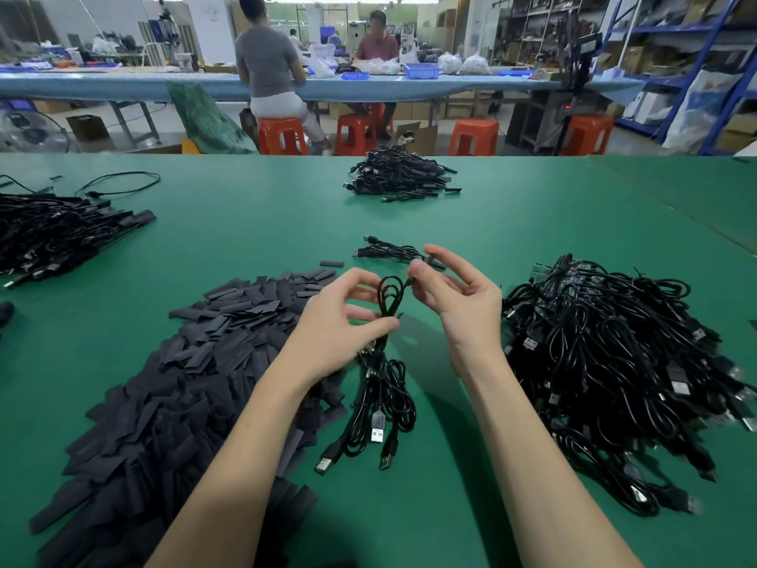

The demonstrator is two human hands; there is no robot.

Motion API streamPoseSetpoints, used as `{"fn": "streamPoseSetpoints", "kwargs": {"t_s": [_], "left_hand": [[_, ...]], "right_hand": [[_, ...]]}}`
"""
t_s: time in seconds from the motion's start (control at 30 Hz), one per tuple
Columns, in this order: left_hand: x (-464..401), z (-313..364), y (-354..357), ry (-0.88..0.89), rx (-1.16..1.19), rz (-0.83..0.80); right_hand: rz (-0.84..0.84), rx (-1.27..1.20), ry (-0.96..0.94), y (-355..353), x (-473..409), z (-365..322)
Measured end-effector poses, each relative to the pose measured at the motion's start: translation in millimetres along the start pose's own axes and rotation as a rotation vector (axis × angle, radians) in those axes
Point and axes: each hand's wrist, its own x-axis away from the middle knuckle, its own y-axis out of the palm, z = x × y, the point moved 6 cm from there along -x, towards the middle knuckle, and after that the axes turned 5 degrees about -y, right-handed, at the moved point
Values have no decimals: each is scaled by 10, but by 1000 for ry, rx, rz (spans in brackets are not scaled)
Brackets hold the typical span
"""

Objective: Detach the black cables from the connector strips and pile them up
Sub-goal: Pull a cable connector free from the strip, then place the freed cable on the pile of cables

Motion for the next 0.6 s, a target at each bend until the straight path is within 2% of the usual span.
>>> {"fn": "streamPoseSetpoints", "kwargs": {"t_s": [0.13,0.3,0.4,0.5,0.6], "left_hand": [[-23,72,-24,35,-11,80],[-402,197,-48,177,-324,169],[-816,247,108,262,-537,134],[-1153,148,330,263,-787,60],[-1350,-8,517,248,-952,-46]], "right_hand": [[92,-13,29,-98,-40,17],[167,231,110,-271,-91,55],[140,278,129,-275,-101,60],[87,339,135,-243,-99,111],[-28,708,39,-236,-121,120]]}}
